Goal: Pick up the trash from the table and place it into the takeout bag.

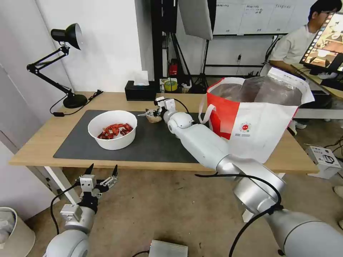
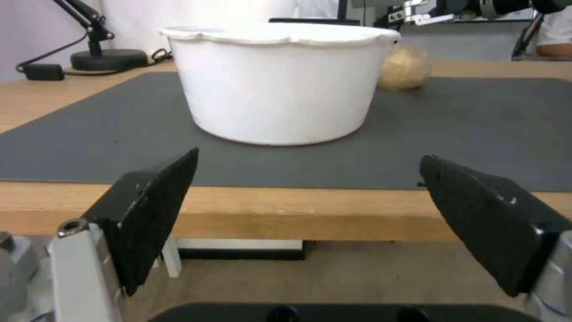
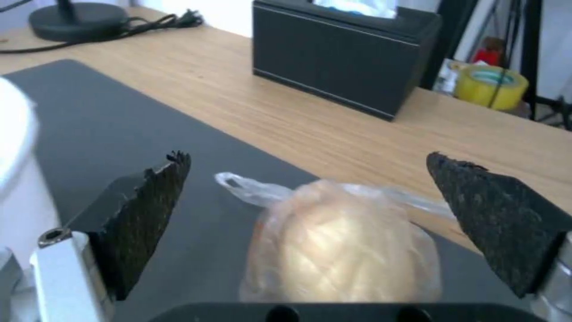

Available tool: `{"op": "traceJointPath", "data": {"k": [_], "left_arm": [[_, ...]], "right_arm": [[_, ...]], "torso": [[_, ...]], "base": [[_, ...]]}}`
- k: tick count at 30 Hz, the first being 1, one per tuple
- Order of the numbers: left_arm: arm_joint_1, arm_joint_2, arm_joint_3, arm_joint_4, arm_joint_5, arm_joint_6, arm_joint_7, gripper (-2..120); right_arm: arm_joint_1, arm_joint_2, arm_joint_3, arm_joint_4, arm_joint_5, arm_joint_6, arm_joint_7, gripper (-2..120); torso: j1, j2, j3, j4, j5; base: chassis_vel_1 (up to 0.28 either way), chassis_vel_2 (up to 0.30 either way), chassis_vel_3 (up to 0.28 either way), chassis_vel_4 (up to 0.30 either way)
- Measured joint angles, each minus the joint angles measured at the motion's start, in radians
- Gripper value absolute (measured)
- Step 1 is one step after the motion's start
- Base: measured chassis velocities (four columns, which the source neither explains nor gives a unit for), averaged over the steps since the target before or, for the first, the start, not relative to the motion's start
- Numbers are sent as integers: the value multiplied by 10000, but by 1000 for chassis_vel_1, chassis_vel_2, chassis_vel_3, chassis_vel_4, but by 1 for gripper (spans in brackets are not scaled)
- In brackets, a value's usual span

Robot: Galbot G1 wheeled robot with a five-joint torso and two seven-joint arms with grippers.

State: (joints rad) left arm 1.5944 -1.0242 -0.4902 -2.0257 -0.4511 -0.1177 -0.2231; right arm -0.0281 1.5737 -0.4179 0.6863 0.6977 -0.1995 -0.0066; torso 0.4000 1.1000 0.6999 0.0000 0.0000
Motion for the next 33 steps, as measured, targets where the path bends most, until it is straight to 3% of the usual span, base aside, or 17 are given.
{"op": "traceJointPath", "data": {"k": [11,33], "left_arm": [[59,-122,-27,0,46,-77,18,100],[238,-137,-149,-67,49,-137,29,100]], "right_arm": [[180,-15,-441,-296,80,-35,-319,100],[159,-22,-383,-827,1,-135,-848,100]], "torso": [[0,0,0,0,0],[0,0,0,-1,0]], "base": [[0,0,0,0],[0,0,0,0]]}}
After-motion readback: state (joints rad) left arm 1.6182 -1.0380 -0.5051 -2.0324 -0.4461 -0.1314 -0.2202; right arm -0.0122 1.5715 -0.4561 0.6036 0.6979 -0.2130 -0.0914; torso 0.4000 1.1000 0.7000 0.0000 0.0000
